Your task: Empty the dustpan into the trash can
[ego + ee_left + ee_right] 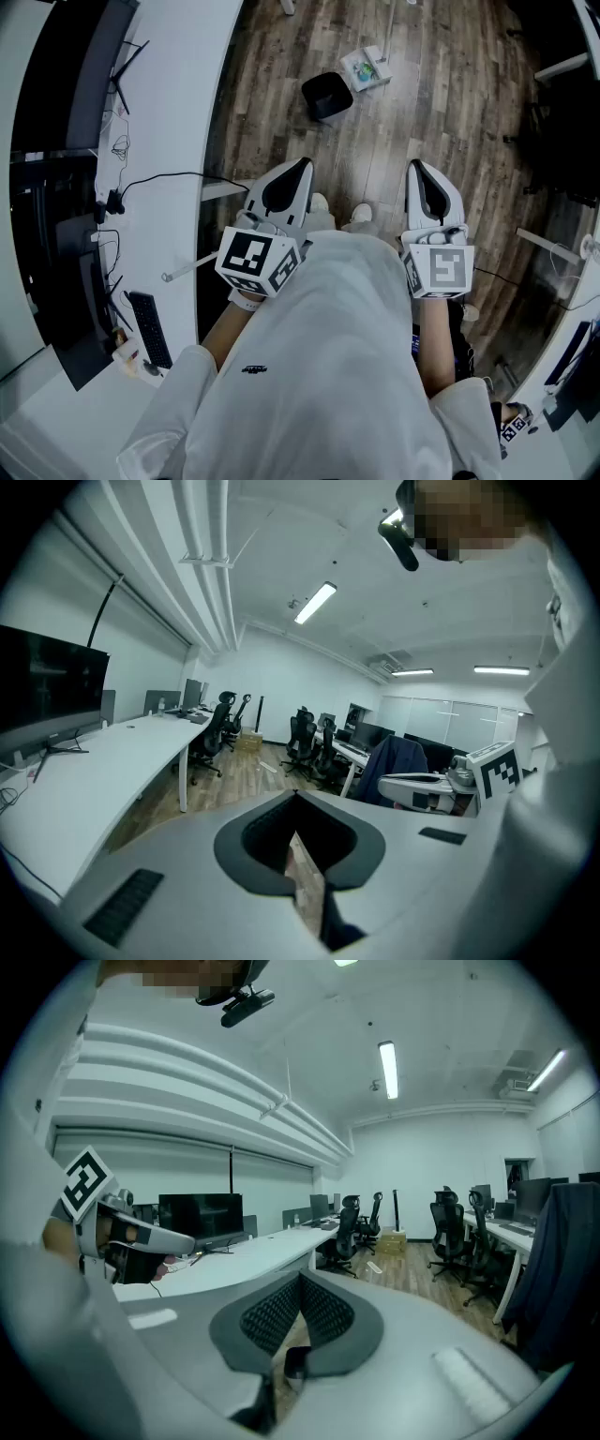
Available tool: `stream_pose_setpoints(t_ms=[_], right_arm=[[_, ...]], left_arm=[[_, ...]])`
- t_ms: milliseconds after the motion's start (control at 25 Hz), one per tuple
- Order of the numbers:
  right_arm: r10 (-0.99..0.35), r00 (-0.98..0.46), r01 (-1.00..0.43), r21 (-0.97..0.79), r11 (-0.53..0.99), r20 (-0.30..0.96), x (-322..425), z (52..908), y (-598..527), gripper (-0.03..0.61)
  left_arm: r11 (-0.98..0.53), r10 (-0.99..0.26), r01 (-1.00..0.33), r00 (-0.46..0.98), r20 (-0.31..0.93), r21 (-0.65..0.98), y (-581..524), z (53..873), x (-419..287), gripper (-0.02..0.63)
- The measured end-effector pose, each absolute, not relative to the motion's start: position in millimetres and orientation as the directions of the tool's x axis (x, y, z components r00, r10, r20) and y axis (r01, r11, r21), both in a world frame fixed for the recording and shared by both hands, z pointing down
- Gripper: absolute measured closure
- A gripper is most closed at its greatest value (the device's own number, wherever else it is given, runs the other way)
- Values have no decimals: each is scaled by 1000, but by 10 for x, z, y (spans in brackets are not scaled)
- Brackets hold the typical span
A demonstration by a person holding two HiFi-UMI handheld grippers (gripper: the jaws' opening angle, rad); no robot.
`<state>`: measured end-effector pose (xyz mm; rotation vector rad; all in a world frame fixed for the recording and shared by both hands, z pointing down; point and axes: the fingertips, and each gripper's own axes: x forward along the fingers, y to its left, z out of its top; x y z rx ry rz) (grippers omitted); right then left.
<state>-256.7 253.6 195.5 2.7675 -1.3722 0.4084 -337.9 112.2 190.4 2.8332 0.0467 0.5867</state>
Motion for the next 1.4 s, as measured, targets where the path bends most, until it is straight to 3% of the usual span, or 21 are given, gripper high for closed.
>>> stream_pose_setpoints(t_ms=[920, 1400], right_arm=[[-711, 664, -679, -213, -703, 229, -2298, 2341, 3739, 568], [-744, 618, -726, -176, -664, 254, -1614, 2429, 3166, 568]], left_arm=[[-974, 48, -54, 901, 432, 219, 1736, 1996, -3050, 607], [-962, 33, -92, 896, 442, 257, 1257, 2235, -2443, 607]])
